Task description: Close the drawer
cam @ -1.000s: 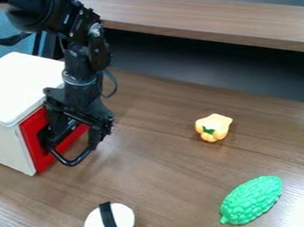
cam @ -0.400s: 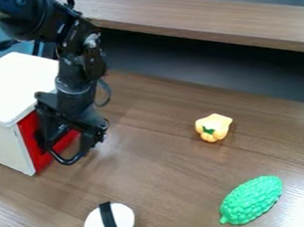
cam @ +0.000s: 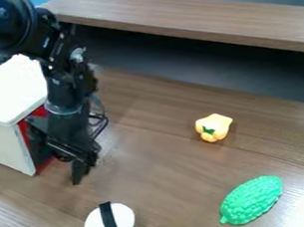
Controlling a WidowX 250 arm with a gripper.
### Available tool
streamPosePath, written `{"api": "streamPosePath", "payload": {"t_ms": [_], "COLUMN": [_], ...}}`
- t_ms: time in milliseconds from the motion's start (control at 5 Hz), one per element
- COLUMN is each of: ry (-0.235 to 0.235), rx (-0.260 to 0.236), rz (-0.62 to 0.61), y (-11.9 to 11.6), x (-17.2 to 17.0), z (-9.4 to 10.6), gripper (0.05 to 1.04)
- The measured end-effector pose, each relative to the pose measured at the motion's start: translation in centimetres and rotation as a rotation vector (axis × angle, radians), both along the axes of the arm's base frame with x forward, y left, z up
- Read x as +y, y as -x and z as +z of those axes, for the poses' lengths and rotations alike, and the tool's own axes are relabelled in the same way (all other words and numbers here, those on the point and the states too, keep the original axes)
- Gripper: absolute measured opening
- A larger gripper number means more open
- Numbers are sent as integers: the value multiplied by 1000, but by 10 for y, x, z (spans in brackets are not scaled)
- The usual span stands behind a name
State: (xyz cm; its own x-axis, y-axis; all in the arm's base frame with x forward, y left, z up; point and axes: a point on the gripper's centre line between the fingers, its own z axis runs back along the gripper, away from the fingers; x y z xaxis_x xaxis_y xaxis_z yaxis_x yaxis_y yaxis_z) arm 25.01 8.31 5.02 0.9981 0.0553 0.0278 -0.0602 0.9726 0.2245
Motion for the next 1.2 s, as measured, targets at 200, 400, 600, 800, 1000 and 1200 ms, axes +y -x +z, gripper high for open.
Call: {"api": "streamPosePath", "payload": {"t_ms": [200,400,600,800,1000,1200], "ry": [117,176,208,225,241,244], "rx": [-33,-103,-114,-132,-149,-160], "rz": [-64,-146,-156,-207,-246,-254], "y": [-2,-11,-14,-24,-32,-36], "x": [-26,-49,-56,-76,-93,-95], "z": [1,14,20,32,43,54], "gripper": [1001,1000,1000,1000,999,999]}}
